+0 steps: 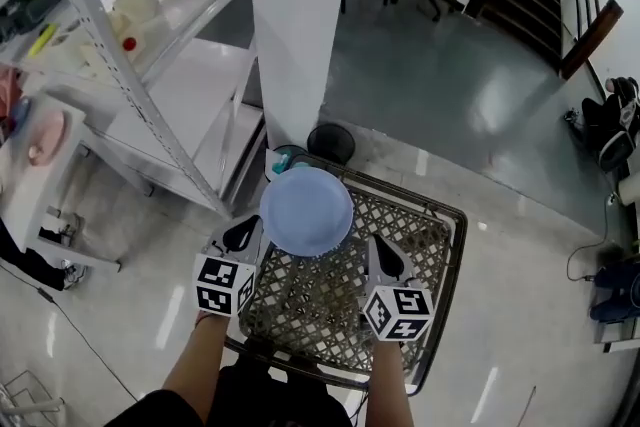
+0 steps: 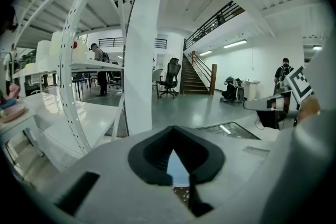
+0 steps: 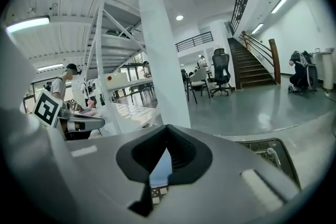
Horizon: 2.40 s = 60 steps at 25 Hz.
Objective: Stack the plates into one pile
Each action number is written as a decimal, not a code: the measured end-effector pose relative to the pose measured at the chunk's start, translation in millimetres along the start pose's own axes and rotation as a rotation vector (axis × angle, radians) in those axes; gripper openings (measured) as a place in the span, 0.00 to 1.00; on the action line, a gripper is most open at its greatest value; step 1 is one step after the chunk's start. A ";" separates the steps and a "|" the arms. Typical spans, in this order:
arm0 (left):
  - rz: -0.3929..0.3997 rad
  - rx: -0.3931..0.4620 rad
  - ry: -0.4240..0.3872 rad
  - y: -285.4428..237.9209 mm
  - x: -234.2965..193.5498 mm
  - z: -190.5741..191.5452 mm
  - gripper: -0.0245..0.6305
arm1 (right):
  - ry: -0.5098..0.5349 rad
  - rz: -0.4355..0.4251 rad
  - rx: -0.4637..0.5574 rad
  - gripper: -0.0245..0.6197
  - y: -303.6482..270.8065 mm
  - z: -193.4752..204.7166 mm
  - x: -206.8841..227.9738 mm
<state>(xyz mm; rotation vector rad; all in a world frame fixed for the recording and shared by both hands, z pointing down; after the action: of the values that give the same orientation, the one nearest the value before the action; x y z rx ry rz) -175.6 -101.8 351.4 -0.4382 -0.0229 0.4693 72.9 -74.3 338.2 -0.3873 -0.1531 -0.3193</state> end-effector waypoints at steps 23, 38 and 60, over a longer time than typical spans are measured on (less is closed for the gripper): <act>0.013 0.118 -0.040 77.2 43.3 -39.1 0.04 | 0.019 -0.038 0.143 0.05 83.7 -43.5 -24.9; 0.024 0.202 -0.066 102.6 80.9 -61.1 0.04 | 0.056 -0.056 0.194 0.05 125.6 -60.0 -16.7; 0.007 0.226 -0.106 136.5 121.1 -49.4 0.04 | 0.108 -0.076 0.195 0.05 169.6 -45.2 -19.4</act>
<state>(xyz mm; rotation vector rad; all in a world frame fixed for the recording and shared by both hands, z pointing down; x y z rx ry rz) -120.6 41.2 240.6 -0.1911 -0.0695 0.4953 115.1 62.0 234.2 -0.1712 -0.0924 -0.3953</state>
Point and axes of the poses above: the fingertips, and each gripper's own axes: y backward along the fingers, x to its right, z out of its underside, the point moved 4 cm from there along y, backward along the fingers, and after that the axes turned 1 degree about -x, right-handed, at the moved point
